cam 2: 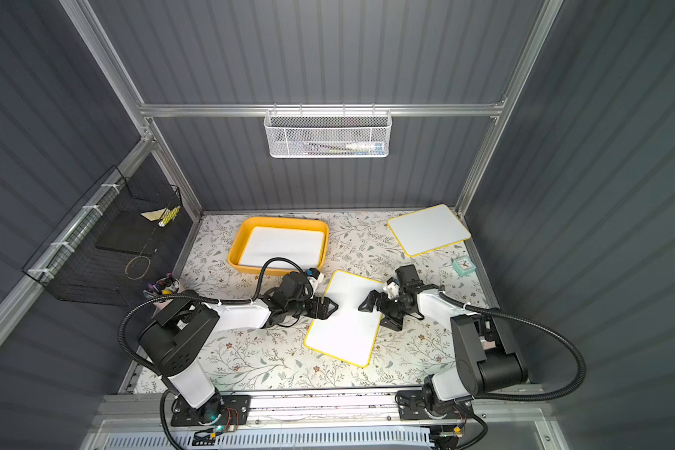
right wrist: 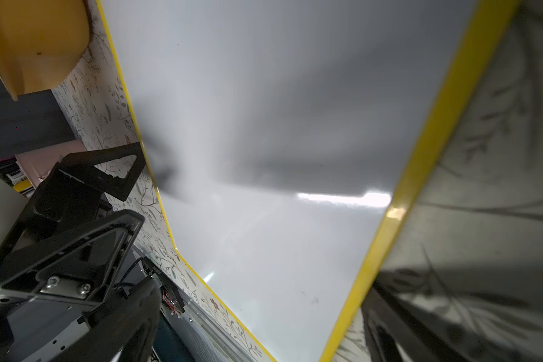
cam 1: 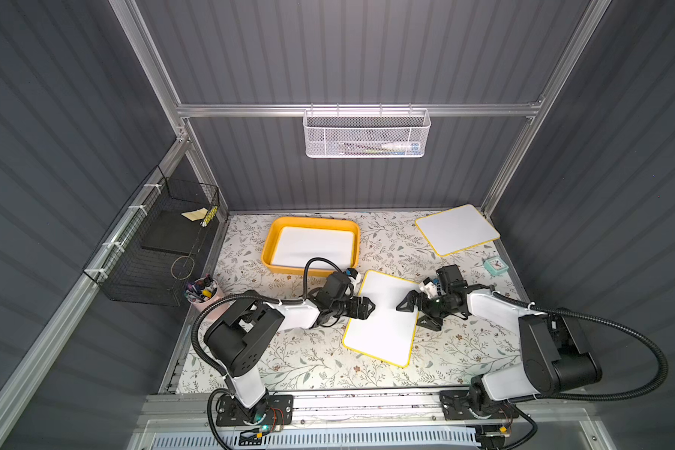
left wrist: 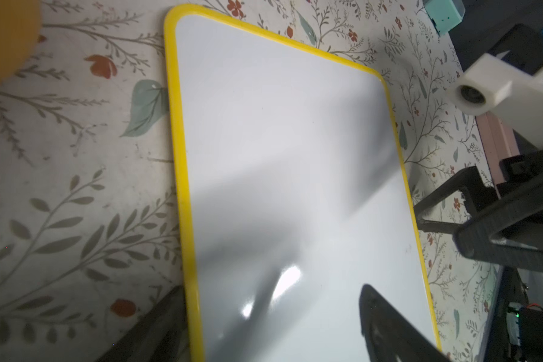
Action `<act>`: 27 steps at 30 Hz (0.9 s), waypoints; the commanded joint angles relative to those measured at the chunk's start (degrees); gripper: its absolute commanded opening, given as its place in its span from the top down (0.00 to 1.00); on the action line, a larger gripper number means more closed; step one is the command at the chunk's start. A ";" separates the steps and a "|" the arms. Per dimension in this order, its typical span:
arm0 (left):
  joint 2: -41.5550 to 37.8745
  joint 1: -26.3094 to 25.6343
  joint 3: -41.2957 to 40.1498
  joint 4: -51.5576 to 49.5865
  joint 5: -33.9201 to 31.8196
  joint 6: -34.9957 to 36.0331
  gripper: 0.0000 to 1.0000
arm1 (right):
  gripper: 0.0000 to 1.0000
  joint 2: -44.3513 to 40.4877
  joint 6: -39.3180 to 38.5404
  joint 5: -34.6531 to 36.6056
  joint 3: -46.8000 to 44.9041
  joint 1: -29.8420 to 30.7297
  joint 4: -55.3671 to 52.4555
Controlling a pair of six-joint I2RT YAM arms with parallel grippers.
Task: Put the whiteboard into the storage box
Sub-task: Pick up the whiteboard at the center of the board.
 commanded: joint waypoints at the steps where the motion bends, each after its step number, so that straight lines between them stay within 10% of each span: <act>1: 5.22 -2.39 -3.82 -10.98 6.98 -3.49 0.14 | 0.01 1.65 0.11 -4.87 0.32 1.84 2.58; 27: 7.53 -2.17 -0.34 -14.30 6.82 -1.43 0.14 | 0.05 -6.16 -0.25 -3.36 1.25 0.97 1.29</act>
